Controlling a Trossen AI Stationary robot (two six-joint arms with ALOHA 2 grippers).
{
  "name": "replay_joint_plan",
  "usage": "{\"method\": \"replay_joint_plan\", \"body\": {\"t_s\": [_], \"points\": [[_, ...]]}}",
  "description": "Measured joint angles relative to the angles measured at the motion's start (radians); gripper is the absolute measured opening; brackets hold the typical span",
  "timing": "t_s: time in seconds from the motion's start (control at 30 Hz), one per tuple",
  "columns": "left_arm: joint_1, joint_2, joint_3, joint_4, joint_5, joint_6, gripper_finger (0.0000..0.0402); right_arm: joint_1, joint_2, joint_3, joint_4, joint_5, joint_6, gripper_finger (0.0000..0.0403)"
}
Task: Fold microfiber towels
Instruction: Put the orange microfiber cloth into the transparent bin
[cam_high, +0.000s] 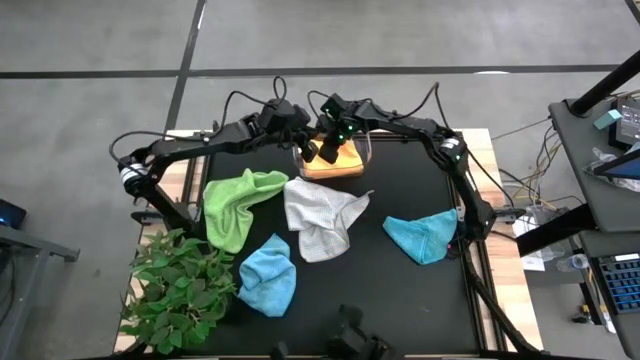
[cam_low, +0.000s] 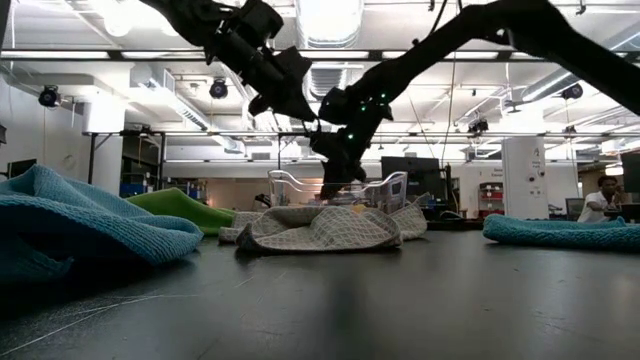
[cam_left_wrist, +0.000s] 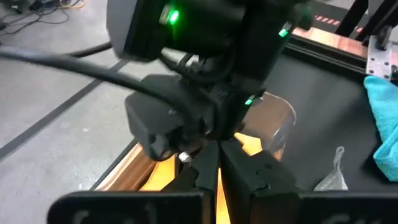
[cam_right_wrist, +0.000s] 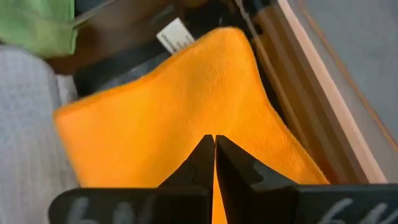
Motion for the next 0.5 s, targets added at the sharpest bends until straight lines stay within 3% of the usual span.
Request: {"method": "replay_joint_plan", "body": {"t_s": [0.5], "points": [[0.0, -0.007, -0.011, -0.003, 0.0, 0.003, 0.0002, 0.002, 0.06, 0.058, -0.065, 0.008, -0.049, 0.0009]]}}
